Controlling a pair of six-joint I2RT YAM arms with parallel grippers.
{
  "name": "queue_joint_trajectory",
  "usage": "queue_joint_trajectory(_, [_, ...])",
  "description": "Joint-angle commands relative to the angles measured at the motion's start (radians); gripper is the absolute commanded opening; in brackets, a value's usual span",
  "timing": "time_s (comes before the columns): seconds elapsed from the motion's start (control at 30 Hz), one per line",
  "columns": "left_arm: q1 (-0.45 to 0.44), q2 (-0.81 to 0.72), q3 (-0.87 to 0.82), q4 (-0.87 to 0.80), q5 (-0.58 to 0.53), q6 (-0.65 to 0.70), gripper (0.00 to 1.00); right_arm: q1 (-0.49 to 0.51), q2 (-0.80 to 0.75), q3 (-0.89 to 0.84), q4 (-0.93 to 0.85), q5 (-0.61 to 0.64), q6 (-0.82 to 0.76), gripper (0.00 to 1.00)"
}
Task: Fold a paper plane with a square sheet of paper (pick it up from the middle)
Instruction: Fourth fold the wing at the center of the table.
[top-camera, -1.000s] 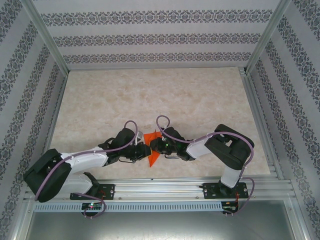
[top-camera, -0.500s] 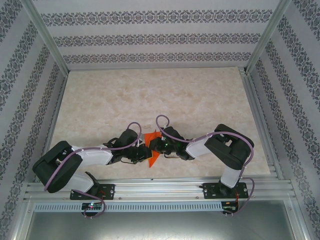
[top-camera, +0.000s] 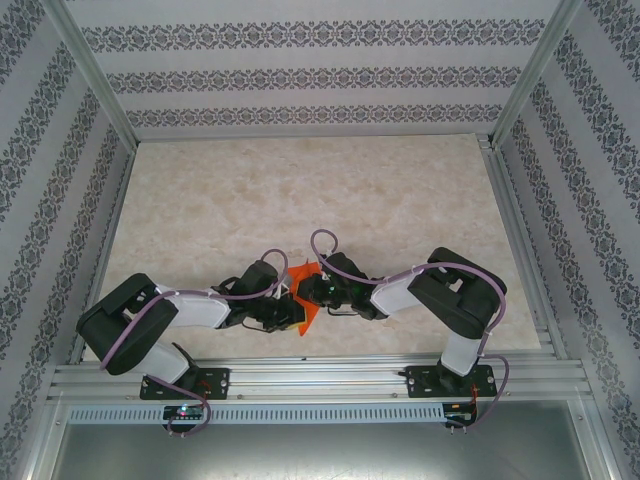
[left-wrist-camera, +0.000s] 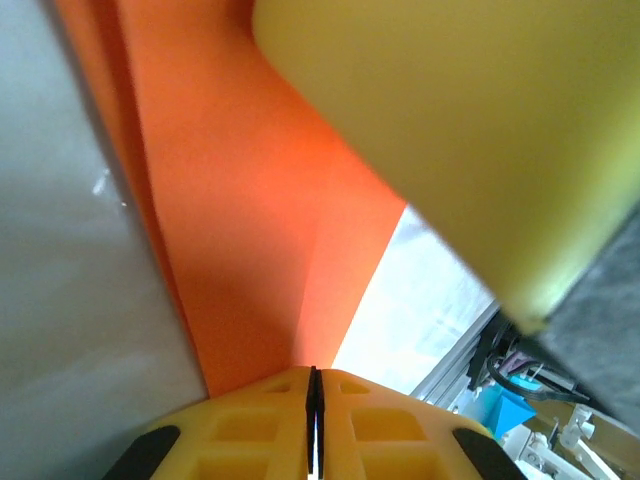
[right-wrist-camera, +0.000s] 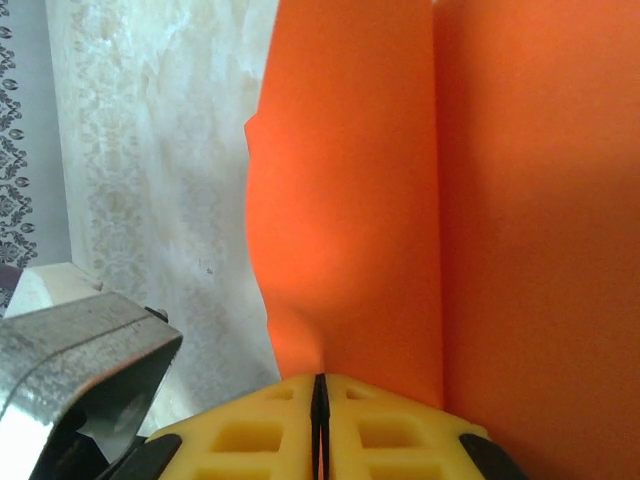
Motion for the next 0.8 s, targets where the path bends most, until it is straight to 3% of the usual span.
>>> queue_joint_trajectory(0.0, [-0.023,0.011,-0.039,-0.002,0.045,0.026,0.13,0.011,0.096,-0.048,-0.232,0.077,-0.019,0.12])
queue_joint_trajectory(0.4, [-0.043,-0.035,-0.039,-0.018,0.086,0.065,0.16,0.014,0.122,-0.055,-0.212,0.084,-0.001,0.11])
queue_joint_trajectory(0.57, [-0.044,-0.243,-0.020,-0.163,-0.023,0.076,0.24,0.032,0.100,-0.078,-0.211,0.134,0.051,0.10])
queue_joint_trajectory(0.77, [-0.014,-0.466,-0.001,-0.411,-0.207,0.061,0.27,0.094,0.061,-0.127,-0.184,0.277,0.229,0.10])
